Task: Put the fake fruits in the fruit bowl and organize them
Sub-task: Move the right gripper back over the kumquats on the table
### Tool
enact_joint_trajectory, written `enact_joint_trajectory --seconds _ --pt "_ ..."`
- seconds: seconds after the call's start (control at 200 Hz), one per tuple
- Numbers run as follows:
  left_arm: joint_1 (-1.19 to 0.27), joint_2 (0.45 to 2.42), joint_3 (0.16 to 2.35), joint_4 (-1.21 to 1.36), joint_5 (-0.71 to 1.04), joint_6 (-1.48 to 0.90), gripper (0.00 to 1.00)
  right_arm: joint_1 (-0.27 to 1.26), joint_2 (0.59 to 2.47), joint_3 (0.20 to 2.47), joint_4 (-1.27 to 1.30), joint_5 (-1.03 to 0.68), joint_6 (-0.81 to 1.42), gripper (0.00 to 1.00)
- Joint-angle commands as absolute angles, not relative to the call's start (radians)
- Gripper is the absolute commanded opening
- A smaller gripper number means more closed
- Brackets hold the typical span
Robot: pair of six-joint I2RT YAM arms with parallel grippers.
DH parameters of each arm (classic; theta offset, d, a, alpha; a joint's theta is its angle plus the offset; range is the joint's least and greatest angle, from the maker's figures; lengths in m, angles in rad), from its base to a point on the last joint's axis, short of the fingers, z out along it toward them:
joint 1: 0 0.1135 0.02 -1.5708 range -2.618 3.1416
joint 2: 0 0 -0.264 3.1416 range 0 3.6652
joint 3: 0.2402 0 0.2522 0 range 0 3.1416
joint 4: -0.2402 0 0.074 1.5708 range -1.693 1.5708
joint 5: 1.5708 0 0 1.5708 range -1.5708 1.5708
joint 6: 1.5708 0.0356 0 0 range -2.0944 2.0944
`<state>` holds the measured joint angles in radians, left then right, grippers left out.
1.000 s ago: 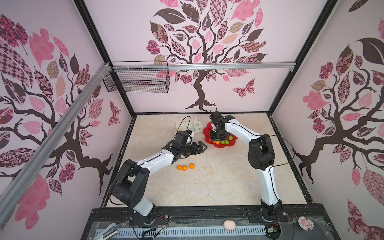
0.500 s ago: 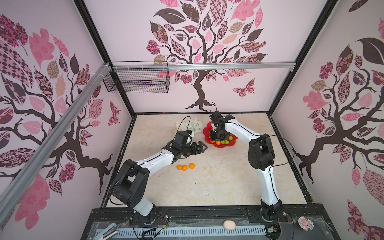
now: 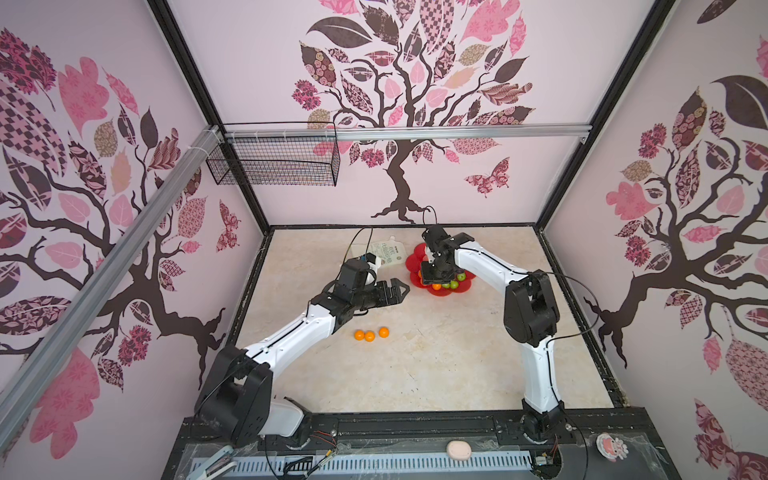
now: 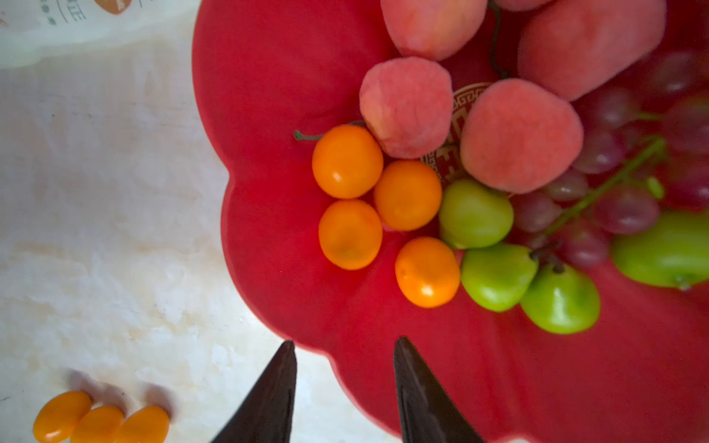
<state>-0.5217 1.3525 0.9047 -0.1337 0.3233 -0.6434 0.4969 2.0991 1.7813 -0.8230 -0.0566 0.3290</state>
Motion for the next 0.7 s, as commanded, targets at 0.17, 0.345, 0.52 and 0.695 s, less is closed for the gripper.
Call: enact_joint_trajectory --seconds 0.17,0.345,0.52,0.695 --pt "-0.524 1.168 0.758 -0.249 0.168 -0.669 0.98 0.652 1.931 1.671 -0.761 -0.018 0.308 0.45" --pt "-0.514 1.056 0.672 -0.301 0.117 -0.710 0.98 0.736 1.934 1.626 -0.762 -0.054 0.340 0.45" --pt "-0.474 0.959 0.592 -0.329 0.125 -0.760 0.98 0.816 1.967 1.615 -0.759 -0.083 0.393 0.46" --pt "-0.381 0.881 0.534 -0.344 0.168 -0.781 0.98 0.880 2.019 1.643 -0.754 -0.109 0.441 0.46"
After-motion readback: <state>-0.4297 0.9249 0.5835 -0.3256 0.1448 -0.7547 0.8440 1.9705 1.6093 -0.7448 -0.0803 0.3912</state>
